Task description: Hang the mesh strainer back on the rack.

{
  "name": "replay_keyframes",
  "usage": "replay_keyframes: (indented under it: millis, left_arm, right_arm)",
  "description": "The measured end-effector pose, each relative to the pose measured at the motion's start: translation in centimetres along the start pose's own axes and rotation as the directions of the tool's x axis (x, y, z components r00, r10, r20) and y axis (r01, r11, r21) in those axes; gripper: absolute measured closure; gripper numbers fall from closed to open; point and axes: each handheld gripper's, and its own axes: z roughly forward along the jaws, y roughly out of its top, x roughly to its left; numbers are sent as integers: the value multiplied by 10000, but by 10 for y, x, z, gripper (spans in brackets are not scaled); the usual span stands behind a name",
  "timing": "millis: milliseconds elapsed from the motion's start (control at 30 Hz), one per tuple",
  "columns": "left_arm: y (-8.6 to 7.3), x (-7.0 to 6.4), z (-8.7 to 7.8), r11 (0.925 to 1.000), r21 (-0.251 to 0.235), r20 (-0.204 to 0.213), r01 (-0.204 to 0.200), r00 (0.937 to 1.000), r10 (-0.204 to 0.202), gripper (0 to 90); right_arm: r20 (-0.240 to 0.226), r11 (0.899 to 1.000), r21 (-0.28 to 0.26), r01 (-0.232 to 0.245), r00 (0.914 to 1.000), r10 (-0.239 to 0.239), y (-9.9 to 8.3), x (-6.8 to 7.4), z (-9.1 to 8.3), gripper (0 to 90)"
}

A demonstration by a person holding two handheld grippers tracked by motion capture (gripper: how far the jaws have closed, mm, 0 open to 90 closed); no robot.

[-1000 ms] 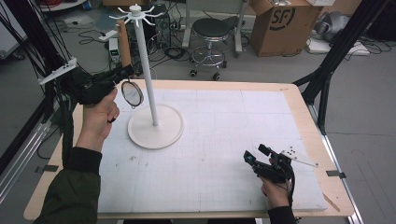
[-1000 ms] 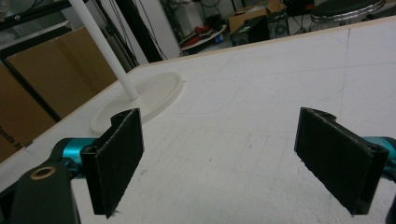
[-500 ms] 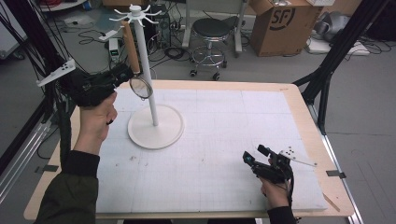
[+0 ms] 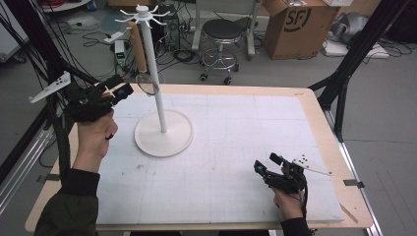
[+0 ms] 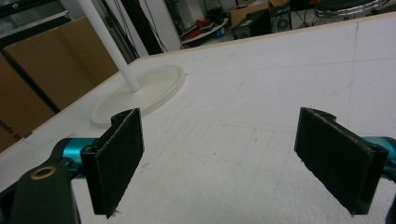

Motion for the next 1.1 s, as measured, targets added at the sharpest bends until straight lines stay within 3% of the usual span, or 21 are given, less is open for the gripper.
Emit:
replay_keyframes:
  millis: [67, 367, 800, 1100]
  left_arm:
    - [-2, -1, -1, 9997, 227, -137, -130, 9998, 133, 183]
    - [-19, -6, -8, 9985, 400, -22, -378, 9993, 379, 173]
    - [-51, -5, -31, 9959, 870, -14, -234, 9997, 236, 173]
    - [-68, -10, -32, 9918, 1236, 51, -310, 9995, 306, 173]
  right_arm:
    - [-26, 10000, 46, -51, 10000, 51, 0, 1, 0, 147]
    - [-43, 9998, -43, -168, 9998, 168, 0, 2, 0, 104]
    - [13, 10000, 23, 20, 10000, -20, 0, 5, 2, 104]
    - [103, 10000, 20, 55, 9999, -55, 0, 3, 1, 104]
